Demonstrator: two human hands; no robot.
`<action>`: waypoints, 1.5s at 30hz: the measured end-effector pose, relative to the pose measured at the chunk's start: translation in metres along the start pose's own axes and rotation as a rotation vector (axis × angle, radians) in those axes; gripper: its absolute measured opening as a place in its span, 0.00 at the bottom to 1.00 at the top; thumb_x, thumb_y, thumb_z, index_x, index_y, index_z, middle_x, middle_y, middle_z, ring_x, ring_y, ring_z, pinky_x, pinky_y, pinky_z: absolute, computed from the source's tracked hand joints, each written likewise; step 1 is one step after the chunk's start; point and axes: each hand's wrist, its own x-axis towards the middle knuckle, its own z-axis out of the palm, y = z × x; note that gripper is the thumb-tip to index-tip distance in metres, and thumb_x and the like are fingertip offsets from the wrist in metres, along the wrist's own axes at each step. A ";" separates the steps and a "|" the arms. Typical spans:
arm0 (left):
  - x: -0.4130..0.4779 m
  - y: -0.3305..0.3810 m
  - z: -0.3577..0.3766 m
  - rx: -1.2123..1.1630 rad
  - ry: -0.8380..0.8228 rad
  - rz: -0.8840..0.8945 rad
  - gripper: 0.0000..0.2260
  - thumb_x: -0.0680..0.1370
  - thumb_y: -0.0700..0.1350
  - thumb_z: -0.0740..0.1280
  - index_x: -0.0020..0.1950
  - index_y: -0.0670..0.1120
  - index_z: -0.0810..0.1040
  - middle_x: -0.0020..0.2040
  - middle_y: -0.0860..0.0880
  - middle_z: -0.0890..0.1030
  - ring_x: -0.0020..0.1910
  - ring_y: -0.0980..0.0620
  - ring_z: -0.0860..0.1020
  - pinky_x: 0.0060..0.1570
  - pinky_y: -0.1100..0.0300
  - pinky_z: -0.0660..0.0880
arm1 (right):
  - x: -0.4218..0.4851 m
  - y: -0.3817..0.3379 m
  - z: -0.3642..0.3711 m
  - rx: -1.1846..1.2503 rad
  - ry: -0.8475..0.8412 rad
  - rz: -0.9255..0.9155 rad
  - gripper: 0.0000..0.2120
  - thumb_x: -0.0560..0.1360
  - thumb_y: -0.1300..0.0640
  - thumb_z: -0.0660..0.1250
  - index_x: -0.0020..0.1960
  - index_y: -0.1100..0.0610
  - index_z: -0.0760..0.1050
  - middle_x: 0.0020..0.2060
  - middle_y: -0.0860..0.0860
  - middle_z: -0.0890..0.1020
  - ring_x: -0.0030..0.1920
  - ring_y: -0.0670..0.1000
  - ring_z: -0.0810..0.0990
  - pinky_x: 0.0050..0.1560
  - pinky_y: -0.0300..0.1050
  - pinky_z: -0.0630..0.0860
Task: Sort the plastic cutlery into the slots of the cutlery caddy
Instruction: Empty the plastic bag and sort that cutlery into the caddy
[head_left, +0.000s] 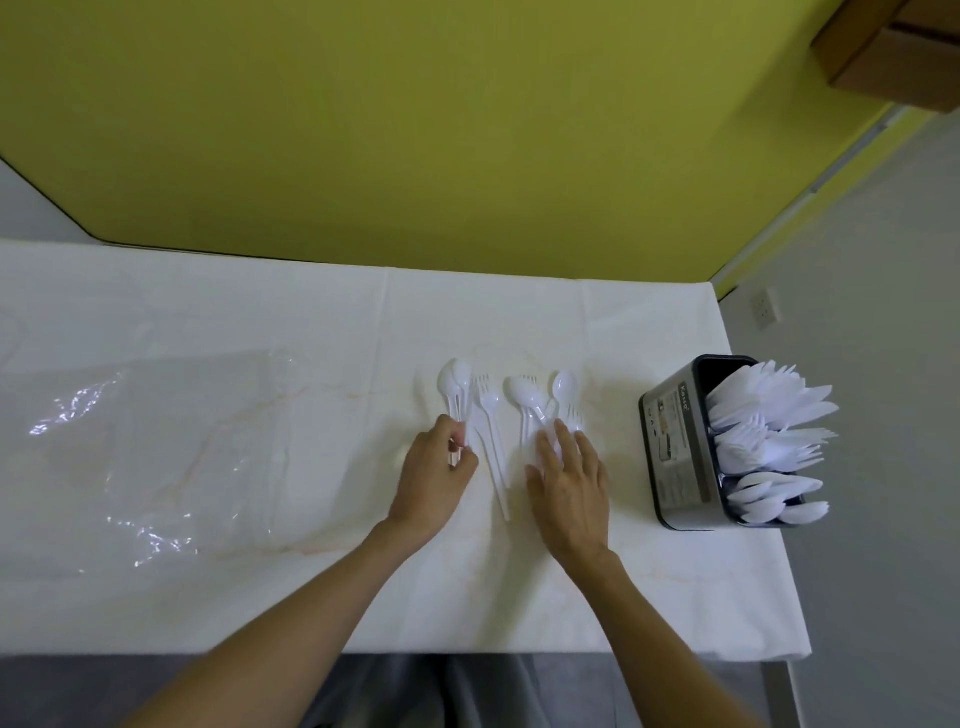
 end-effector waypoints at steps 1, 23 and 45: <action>0.000 0.001 0.002 0.036 -0.032 0.028 0.08 0.76 0.42 0.64 0.42 0.50 0.65 0.37 0.54 0.71 0.37 0.56 0.71 0.34 0.63 0.67 | 0.000 0.000 -0.002 0.008 -0.007 0.011 0.21 0.74 0.55 0.70 0.66 0.57 0.74 0.68 0.57 0.74 0.69 0.62 0.72 0.62 0.58 0.73; -0.010 0.004 0.009 -0.150 0.018 -0.090 0.10 0.76 0.42 0.69 0.54 0.49 0.71 0.41 0.51 0.80 0.42 0.54 0.80 0.39 0.68 0.72 | -0.016 -0.005 -0.028 0.555 -0.204 0.365 0.06 0.71 0.63 0.65 0.46 0.60 0.70 0.34 0.53 0.78 0.33 0.53 0.75 0.35 0.49 0.74; -0.015 0.020 0.037 0.107 -0.084 0.069 0.02 0.78 0.41 0.62 0.49 0.47 0.70 0.32 0.49 0.73 0.29 0.48 0.72 0.33 0.55 0.73 | -0.005 0.017 -0.021 0.558 -0.104 0.373 0.07 0.76 0.54 0.69 0.43 0.56 0.74 0.35 0.51 0.79 0.35 0.52 0.79 0.38 0.48 0.79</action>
